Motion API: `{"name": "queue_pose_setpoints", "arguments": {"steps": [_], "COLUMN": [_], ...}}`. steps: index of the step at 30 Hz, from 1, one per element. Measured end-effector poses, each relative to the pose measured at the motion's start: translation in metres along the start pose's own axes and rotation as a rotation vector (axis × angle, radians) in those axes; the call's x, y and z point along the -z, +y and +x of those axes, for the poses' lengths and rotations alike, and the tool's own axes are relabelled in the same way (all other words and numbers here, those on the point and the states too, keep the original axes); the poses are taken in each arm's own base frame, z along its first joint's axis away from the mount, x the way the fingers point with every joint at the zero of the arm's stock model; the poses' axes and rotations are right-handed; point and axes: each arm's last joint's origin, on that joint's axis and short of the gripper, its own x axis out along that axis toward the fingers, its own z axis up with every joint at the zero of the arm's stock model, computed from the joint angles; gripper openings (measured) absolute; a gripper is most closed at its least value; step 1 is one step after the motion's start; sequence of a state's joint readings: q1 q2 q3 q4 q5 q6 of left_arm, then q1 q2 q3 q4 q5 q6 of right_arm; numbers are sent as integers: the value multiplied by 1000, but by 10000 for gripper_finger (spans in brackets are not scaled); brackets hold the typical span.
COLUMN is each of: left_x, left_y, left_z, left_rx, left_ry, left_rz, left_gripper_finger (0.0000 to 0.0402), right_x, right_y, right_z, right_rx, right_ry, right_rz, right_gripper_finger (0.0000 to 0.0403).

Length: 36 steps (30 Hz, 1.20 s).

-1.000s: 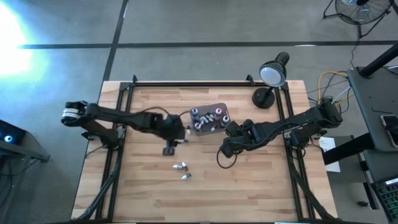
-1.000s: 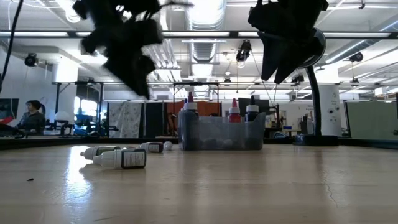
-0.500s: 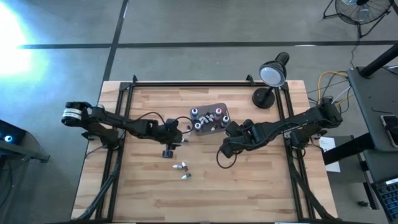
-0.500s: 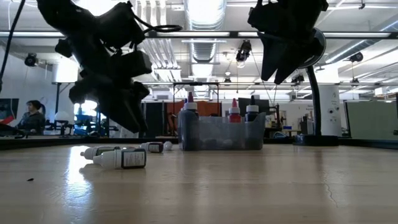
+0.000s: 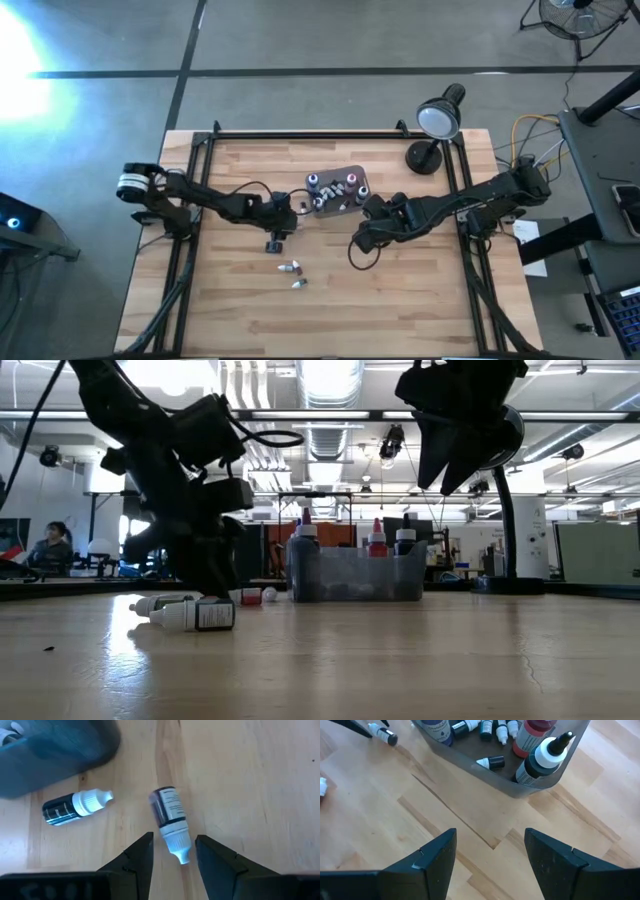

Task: Pick & Place food coloring
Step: Put the small black food coloring bottle into the black transparent bin

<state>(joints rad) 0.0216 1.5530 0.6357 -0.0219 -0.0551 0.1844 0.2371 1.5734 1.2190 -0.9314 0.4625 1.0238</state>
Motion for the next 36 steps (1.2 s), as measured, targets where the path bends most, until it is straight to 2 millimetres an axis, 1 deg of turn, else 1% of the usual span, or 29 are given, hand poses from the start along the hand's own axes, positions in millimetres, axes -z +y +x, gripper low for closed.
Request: {"name": "queue_pose_setpoints", "arguments": {"steps": [13,22,28,30,32,34,36], "left_x": [0,-1,-3,-8,-17,-28,-42], "left_y": [1,1,1,3,6,9,12], "left_z": [1,2,0,-5,-15,-31,-49], "left_rx": [8,16,8,-12,-21,-27,-44], "left_ry": [3,-16,-9,3,13,4,-49], "left_rz": [-85,-85,-127,-142,-159,-174,-187], "left_gripper_finger": [120,76,48,40,33,29,29], "right_x": [0,0,0,0,0,0,0], "right_y": [0,0,0,0,0,0,-1], "right_z": [0,0,0,0,0,0,0], "right_rx": [1,1,2,2,3,4,6], "right_ry": [1,1,1,1,2,2,2], "right_rz": [17,16,16,16,17,18,16], "right_gripper_finger": [228,228,228,228,228,228,228]}}
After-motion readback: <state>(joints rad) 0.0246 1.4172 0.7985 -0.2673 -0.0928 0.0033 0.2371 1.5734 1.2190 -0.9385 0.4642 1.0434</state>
